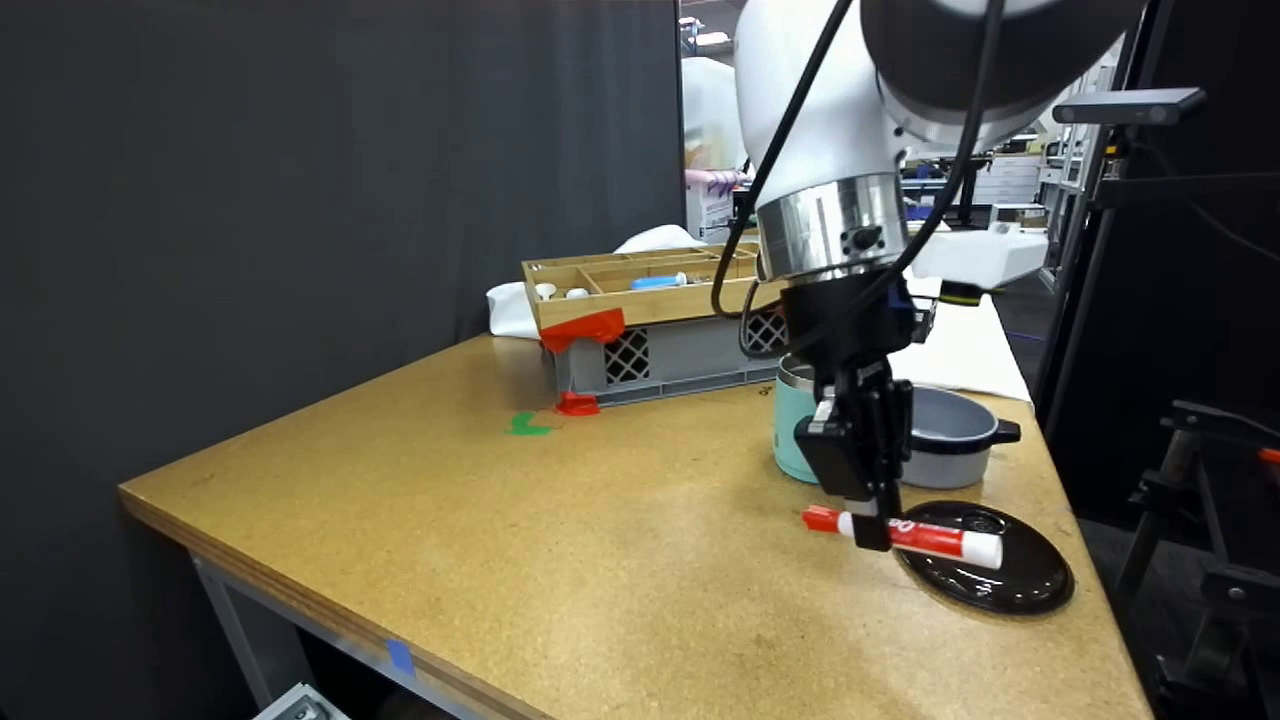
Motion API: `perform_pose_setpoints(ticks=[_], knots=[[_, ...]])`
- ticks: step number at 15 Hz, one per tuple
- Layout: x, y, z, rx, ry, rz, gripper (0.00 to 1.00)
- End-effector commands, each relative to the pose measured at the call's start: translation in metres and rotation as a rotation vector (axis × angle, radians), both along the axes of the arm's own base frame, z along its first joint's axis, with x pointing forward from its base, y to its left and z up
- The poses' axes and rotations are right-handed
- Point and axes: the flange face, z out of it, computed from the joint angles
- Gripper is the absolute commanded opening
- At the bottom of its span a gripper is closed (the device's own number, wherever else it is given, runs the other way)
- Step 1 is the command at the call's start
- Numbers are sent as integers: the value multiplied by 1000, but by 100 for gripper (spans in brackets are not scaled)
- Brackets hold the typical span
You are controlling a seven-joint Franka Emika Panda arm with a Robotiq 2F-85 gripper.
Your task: Remove the black lid from the grey pot, put the red marker inside the pot, remove the marker from the pot
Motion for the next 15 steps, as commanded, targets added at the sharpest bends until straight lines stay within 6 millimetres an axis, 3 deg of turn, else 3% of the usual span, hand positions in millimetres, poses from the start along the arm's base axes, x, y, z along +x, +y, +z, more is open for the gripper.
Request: perform_pose_setpoints(ticks=[1,6,7,9,15], knots=[[27,-5,-27,41,-14,23,5],[56,-18,-72,33,-38,4,5],[59,-17,-73,29,-33,0,44],[61,-18,-64,17,-27,-1,51],[58,-21,-47,-30,-73,-3,93]])
